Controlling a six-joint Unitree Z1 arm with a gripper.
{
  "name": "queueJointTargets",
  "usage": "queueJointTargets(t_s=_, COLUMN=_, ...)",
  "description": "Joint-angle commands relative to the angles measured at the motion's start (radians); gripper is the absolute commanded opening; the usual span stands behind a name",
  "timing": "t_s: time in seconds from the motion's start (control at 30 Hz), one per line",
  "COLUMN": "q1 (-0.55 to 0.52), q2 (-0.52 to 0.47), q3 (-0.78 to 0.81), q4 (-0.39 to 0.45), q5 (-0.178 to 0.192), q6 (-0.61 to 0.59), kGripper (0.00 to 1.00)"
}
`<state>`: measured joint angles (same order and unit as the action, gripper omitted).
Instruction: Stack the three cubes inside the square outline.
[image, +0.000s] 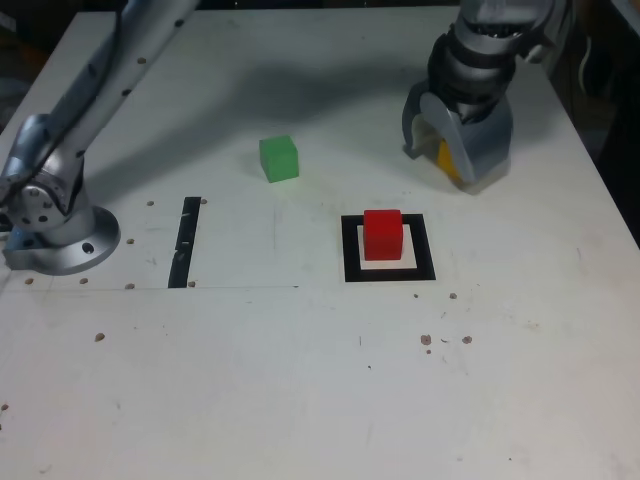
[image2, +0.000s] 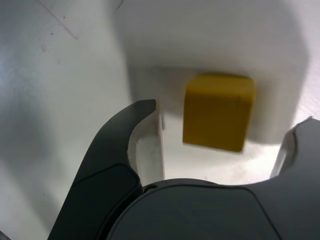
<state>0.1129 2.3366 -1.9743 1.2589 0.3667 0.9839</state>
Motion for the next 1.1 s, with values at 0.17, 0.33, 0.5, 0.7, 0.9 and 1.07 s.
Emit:
queueJointTargets(t_s=0.17, q1=0.008, q2=0.025, q3=-0.073, q4=0.014, q5=-0.008, q6=0.02, kGripper=0.6)
queueJointTargets(t_s=0.33, q1=0.008, q2=0.034, q3=-0.089, q4=0.017, q5=-0.013, q6=0.025, kGripper=0.52)
queueJointTargets(t_s=0.5, q1=0.008, q2=0.04, q3=-0.075, q4=0.029, q5=-0.017, q6=0.026, kGripper=0.44)
queueJointTargets(t_s=0.7, q1=0.008, q2=0.046, q3=-0.071, q4=0.031, q5=-0.032, q6=0.035, kGripper=0.38)
queueJointTargets(t_s=0.9, q1=0.007, q2=0.054, q3=-0.072, q4=0.02, q5=-0.05, q6=0.042, kGripper=0.28)
queueJointTargets(t_s=1.07, q1=0.0, q2=0.04, q3=-0.077, q4=0.024, q5=-0.045, q6=0.0, kGripper=0.24)
